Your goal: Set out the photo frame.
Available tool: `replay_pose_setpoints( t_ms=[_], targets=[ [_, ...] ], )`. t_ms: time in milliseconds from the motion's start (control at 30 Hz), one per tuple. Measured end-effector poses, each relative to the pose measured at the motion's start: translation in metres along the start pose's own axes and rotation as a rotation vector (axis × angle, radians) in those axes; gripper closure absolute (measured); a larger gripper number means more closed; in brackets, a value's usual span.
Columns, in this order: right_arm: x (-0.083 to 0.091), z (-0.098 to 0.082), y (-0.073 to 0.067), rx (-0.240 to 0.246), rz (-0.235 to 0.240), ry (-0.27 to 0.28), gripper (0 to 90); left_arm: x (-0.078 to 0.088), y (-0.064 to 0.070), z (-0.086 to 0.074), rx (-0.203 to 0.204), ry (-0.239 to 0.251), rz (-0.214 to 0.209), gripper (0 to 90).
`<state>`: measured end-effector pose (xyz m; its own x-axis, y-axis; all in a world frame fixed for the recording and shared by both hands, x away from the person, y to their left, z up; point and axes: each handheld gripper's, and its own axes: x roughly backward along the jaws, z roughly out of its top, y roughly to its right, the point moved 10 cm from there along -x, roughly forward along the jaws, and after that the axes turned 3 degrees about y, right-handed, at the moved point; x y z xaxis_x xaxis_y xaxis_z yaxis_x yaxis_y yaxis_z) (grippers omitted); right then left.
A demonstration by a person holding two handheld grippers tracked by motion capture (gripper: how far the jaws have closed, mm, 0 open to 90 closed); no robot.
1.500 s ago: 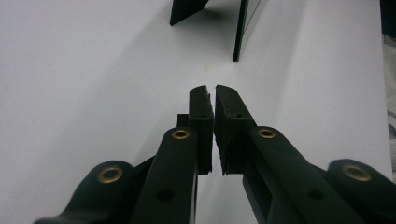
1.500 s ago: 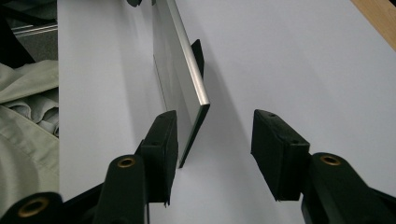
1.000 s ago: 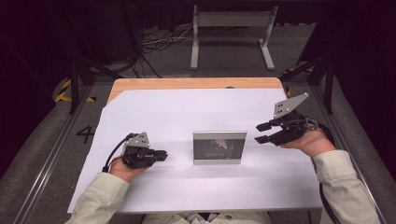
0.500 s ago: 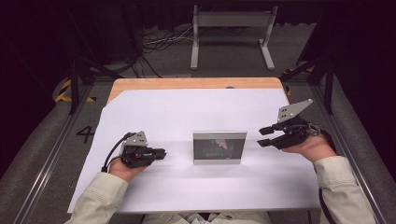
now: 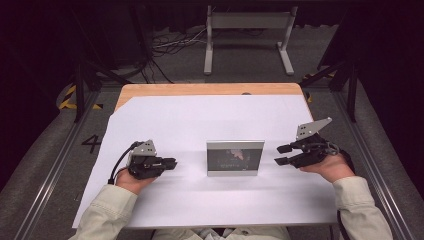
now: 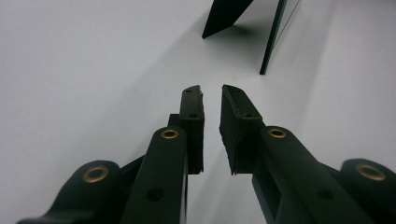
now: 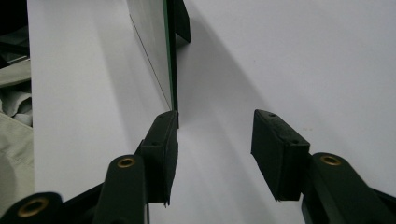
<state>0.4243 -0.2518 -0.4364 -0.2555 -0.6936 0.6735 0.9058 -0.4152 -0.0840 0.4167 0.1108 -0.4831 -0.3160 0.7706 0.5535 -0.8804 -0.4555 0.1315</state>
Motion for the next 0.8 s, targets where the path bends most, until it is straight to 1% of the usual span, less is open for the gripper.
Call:
replay_pose_setpoints(
  t_ms=[100, 233, 267, 333, 400, 433, 567, 667, 767, 800],
  targets=[
    [-0.002, -0.004, -0.002, -0.008, -0.002, 0.017, 51.2, 0.000, 0.000, 0.000, 0.005, 0.000, 0.002, 78.9],
    [-0.005, -0.008, -0.003, -0.019, 0.000, 0.032, 51.1, 0.000, 0.000, 0.000, -0.001, 0.000, -0.001, 79.0],
    [-0.006, -0.009, -0.003, -0.021, 0.002, 0.032, 51.1, 0.000, 0.000, 0.000, -0.001, 0.001, 0.000, 79.0],
    [-0.009, -0.015, -0.003, -0.032, 0.006, 0.016, 51.0, 0.000, 0.000, 0.000, 0.003, 0.002, -0.001, 79.0],
    [-0.010, -0.016, -0.003, -0.033, 0.006, 0.011, 51.0, 0.000, 0.000, 0.000, 0.003, 0.001, -0.002, 79.0],
    [-0.012, -0.018, -0.004, -0.042, 0.012, 0.008, 50.8, 0.000, 0.000, 0.000, 0.004, 0.001, -0.002, 79.0],
    [-0.014, -0.020, -0.003, -0.045, 0.012, -0.003, 50.6, 0.000, 0.000, 0.000, 0.000, 0.001, -0.001, 78.8],
    [-0.015, -0.020, -0.003, -0.049, 0.013, 0.001, 49.9, 0.000, 0.000, 0.000, 0.000, 0.003, 0.000, 78.5],
    [-0.015, -0.021, -0.003, -0.049, 0.012, 0.006, 49.1, 0.001, -0.001, 0.001, 0.008, 0.011, 0.001, 73.9],
    [-0.014, -0.021, -0.003, -0.051, 0.010, 0.007, 48.7, 0.001, -0.002, 0.001, 0.013, 0.011, -0.001, 73.9]
  ],
)
